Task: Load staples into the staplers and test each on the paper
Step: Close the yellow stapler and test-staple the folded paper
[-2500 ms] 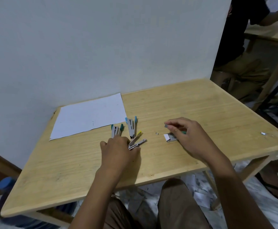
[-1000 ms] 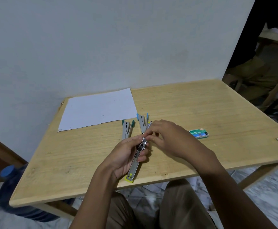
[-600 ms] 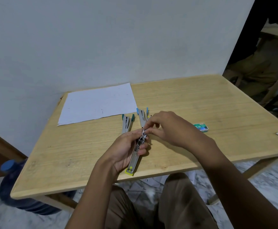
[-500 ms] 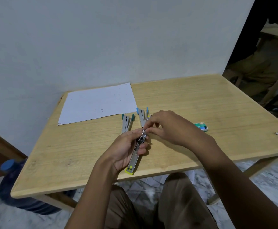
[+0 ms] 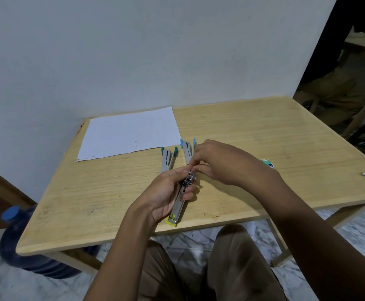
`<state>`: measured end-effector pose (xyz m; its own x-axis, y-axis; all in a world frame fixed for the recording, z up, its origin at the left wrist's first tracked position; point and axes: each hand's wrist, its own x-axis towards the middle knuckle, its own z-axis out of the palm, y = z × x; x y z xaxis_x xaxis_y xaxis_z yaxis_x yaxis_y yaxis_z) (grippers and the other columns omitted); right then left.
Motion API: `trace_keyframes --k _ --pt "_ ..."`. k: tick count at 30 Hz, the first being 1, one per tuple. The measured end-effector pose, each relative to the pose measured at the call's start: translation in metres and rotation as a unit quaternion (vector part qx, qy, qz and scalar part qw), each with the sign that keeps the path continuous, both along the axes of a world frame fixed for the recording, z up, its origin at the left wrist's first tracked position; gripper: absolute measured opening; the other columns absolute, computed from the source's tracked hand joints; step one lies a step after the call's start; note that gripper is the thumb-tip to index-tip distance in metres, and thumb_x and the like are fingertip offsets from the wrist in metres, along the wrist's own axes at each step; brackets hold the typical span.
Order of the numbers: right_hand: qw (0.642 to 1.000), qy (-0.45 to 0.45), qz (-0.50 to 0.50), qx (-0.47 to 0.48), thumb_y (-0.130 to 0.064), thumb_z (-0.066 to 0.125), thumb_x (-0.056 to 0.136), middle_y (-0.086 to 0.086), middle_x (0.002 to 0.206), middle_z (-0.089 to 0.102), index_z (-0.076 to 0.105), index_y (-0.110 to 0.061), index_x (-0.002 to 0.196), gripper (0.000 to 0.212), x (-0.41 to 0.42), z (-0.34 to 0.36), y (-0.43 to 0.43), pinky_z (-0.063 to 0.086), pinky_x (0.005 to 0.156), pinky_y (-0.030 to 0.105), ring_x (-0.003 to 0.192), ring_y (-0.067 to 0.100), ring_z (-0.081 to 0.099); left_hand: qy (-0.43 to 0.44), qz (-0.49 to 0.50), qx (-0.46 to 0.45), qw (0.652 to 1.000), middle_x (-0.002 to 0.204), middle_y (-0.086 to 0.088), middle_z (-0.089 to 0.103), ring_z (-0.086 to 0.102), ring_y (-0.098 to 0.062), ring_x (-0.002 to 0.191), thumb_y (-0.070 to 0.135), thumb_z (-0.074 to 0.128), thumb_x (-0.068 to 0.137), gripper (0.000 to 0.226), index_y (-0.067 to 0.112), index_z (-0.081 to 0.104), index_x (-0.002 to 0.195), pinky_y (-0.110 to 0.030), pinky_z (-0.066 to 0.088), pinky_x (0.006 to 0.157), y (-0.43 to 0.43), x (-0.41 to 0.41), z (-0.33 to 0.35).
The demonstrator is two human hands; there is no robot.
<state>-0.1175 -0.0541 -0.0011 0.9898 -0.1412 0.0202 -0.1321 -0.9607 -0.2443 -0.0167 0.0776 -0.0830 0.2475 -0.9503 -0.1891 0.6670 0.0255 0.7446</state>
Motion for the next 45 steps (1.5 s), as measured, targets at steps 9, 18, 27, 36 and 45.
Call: trace_keyframes --k 9,18,27,36,45 --pt "0.993 -0.056 -0.087 0.050 -0.027 0.063 0.094 -0.005 0.108 0.066 0.066 -0.030 0.121 0.028 -0.002 -0.011 0.005 0.043 0.083 0.031 0.101 0.011 0.050 0.016 0.007 0.001 1.000 0.085 -0.012 0.046 0.044 -0.015 0.060 0.004 0.034 0.102 0.029 -0.004 0.057 0.118 -0.023 0.038 0.048 0.000 0.000 -0.001" --pt "0.969 -0.147 -0.164 0.110 -0.036 0.069 0.089 -0.012 0.105 0.052 0.062 -0.032 0.095 0.010 -0.014 -0.033 0.005 0.034 0.079 0.025 0.098 0.005 0.043 -0.015 0.023 0.012 1.000 0.073 -0.009 0.050 0.046 -0.014 0.056 0.003 0.035 0.102 0.033 -0.003 0.060 0.123 -0.023 0.040 0.046 0.002 -0.002 0.004" --pt "0.992 -0.126 -0.002 -0.008 -0.040 0.053 0.098 -0.012 0.132 0.050 0.064 -0.040 0.123 0.027 -0.041 -0.047 -0.002 0.027 0.087 0.024 0.120 0.007 0.041 -0.029 0.010 0.013 0.999 0.076 -0.011 0.054 0.041 -0.013 0.059 0.007 0.036 0.102 0.032 -0.002 0.059 0.122 -0.021 0.038 0.048 0.003 -0.001 0.002" --pt "0.982 -0.143 -0.056 -0.107 -0.052 0.037 0.096 0.001 0.139 0.049 0.061 -0.034 0.127 0.043 -0.037 -0.043 -0.014 0.039 0.100 0.042 0.128 0.020 0.042 -0.023 0.036 0.040 0.998 0.082 -0.010 0.053 0.042 -0.012 0.058 0.009 0.038 0.102 0.034 -0.001 0.056 0.130 -0.021 0.036 0.047 0.003 -0.002 0.002" --pt "0.978 -0.170 -0.120 -0.020 -0.063 0.023 0.093 -0.008 0.135 0.047 0.055 -0.035 0.131 0.057 -0.034 -0.043 -0.008 0.038 0.100 0.036 0.124 0.011 0.040 -0.035 0.059 0.043 0.997 0.078 -0.010 0.055 0.043 -0.012 0.055 0.007 0.040 0.101 0.034 -0.003 0.059 0.127 -0.019 0.038 0.043 0.004 -0.006 0.008"
